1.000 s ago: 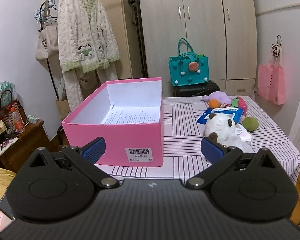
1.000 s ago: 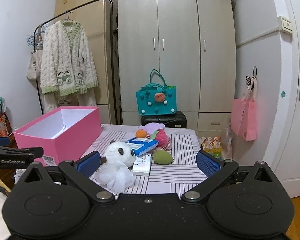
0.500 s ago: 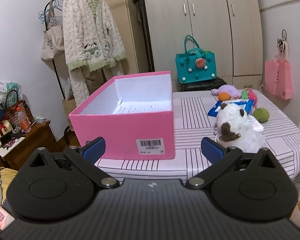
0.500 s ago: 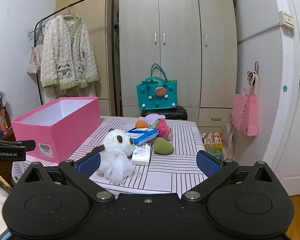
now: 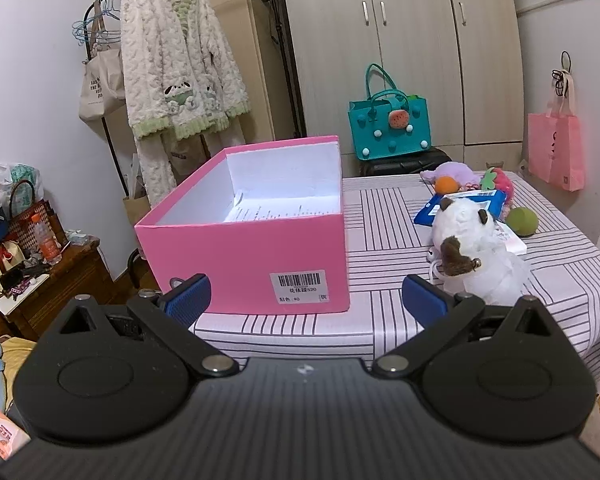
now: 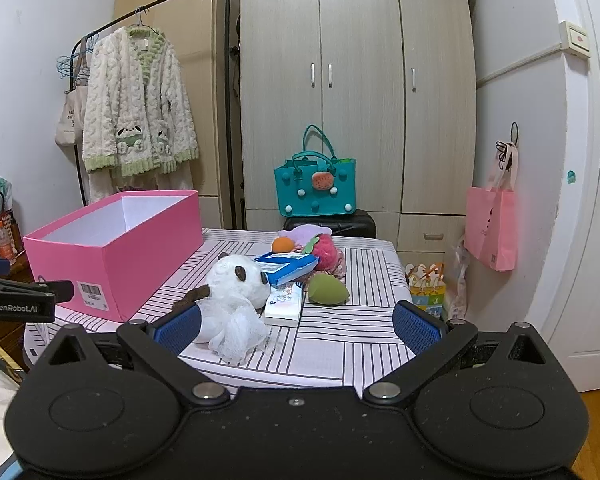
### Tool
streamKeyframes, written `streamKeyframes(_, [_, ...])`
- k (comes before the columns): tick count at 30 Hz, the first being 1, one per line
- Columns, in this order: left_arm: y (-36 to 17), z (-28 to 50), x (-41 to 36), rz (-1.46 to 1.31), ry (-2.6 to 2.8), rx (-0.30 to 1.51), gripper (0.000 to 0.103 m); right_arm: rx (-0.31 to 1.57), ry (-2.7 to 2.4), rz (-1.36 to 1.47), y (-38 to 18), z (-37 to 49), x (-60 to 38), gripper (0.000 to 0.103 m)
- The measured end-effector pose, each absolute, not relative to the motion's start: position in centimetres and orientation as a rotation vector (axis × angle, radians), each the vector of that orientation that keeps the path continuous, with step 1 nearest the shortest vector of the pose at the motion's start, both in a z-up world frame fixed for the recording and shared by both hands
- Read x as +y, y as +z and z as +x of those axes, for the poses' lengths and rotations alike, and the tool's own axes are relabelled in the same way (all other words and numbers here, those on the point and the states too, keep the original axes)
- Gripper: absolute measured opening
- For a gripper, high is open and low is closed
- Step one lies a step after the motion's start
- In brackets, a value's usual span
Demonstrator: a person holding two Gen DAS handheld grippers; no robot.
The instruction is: Organize soft objects
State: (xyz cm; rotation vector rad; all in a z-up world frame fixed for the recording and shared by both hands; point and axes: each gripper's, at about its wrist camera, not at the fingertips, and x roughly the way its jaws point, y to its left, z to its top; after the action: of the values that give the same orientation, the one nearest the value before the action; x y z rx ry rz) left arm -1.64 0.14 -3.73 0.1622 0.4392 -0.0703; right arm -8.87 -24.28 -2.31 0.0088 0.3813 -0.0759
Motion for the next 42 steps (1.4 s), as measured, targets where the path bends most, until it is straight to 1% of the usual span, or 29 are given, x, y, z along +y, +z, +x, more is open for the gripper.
streamKeyframes(28, [-3.9, -1.0, 0.1, 0.164, -0.092, 0.48, 0.103, 0.407, -0.063, -0.017, -2.8, -8.3, -24.6, 0.103])
streamKeyframes(32, [-2.9, 0.1, -0.6, 0.195, -0.124, 0.489, 0.103, 0.413, -0.044, -0.053, -2.7, -7.1, -25.5, 0.103])
streamKeyframes(42, [1.2, 3.3, -3.4, 0.244, -0.304, 0.498, 0.103, 0.417, 0.058, -0.016, -1.4, -4.2, -29.9, 0.103])
